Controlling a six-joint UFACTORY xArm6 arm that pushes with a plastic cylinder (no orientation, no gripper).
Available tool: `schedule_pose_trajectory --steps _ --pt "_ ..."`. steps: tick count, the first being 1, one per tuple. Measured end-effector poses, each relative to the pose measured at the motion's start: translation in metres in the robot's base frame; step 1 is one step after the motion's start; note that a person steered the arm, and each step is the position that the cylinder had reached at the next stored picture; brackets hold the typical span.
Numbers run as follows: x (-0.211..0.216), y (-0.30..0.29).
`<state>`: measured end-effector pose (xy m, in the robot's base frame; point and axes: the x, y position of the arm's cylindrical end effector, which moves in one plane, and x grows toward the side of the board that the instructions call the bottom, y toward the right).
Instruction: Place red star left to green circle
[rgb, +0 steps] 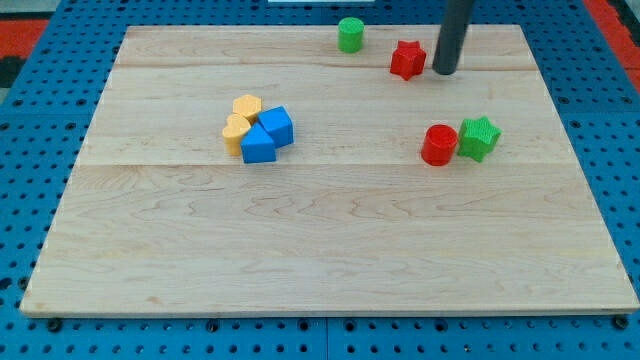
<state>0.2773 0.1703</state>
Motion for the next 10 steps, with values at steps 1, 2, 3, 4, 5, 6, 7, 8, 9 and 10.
schedule_pose_trajectory --steps 1,2,3,4,5,6,7,8,9,10 --pt "-0.017 -0.048" --pt "-0.01 -0.159" --pt "0.016 -0.141" --pt "0.019 -0.211" --pt "0.005 -0.241" --pt "-0.018 -0.22" --pt "-0.03 -0.181" --pt "-0.043 -0.168" --pt "0.015 -0.171" --pt "0.09 -0.199"
